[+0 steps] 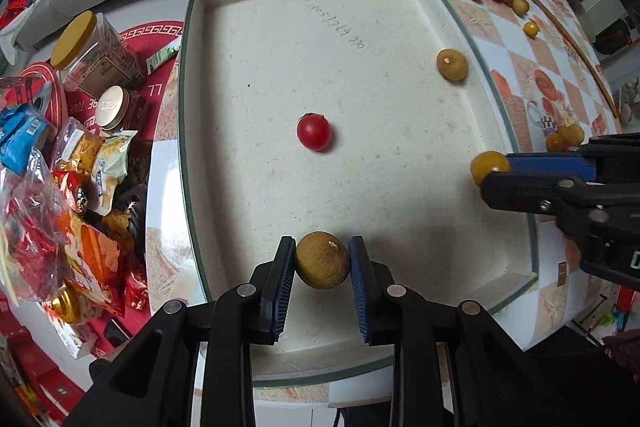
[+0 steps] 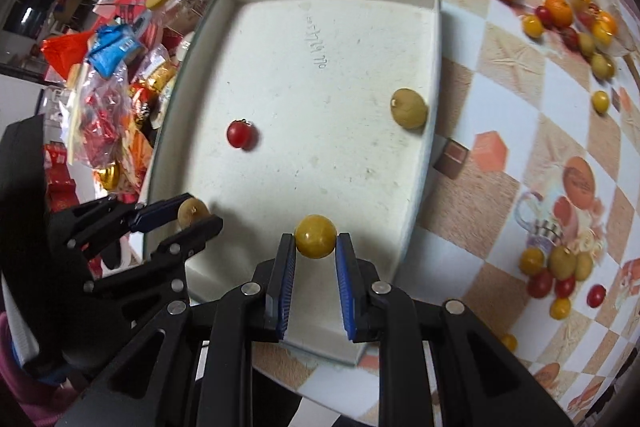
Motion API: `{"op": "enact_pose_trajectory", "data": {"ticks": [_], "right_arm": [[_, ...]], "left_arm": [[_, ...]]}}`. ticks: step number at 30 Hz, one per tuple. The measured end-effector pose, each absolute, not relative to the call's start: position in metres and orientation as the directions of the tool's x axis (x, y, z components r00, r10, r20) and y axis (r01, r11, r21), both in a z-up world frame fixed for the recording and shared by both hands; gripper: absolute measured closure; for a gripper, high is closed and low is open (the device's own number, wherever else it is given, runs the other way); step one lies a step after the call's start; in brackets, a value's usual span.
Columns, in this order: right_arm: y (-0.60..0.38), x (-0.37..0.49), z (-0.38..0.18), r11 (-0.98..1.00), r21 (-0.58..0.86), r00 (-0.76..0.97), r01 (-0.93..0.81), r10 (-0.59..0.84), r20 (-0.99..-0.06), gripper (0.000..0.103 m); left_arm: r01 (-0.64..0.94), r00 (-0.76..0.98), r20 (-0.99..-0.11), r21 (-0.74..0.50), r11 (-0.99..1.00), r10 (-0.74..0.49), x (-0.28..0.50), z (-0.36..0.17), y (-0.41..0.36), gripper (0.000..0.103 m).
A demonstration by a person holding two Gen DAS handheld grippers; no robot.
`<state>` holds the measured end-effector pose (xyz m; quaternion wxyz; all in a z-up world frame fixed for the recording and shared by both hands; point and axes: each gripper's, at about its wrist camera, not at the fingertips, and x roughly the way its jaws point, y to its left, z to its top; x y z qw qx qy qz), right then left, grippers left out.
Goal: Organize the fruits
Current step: 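Carry the longan and yellow tomato in both grippers over the tray, then open both grippers to drop the fruits into the tray, then move both open grippers back to the loose fruits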
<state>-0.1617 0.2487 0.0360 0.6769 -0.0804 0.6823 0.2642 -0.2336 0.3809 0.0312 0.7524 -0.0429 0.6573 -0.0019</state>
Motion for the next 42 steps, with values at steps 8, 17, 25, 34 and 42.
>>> {"op": "enact_pose_trajectory", "data": {"ticks": [8,17,25,34,42], "right_arm": [[0.265,-0.157,0.007,0.857,0.188,-0.082,-0.480,0.169,-0.982,0.079],[0.272,-0.166,0.004,0.846,0.170,-0.075,-0.506,0.154,-0.985,0.036],[0.247,-0.160,0.041,0.867,0.177,-0.018,-0.466,0.191,-0.981,0.017],[0.149,-0.164,0.048,0.952,0.184,-0.008,-0.245,0.188,-0.982,0.000],[0.044,-0.181,0.031,0.993,0.117,-0.029,0.027,0.118,-0.993,0.000]], "left_arm": [[-0.041,0.105,-0.993,-0.049,0.998,-0.045,-0.234,0.020,0.380,0.074],[-0.045,0.127,-0.992,-0.022,0.999,-0.016,-0.240,0.024,0.379,0.028],[-0.017,0.150,-0.989,-0.008,1.000,-0.005,-0.238,0.042,0.378,0.028],[0.136,0.214,-0.976,-0.006,0.991,-0.035,-0.216,0.072,0.335,0.028],[0.311,0.234,-0.965,-0.037,0.950,-0.115,-0.187,0.085,0.259,0.028]]}}
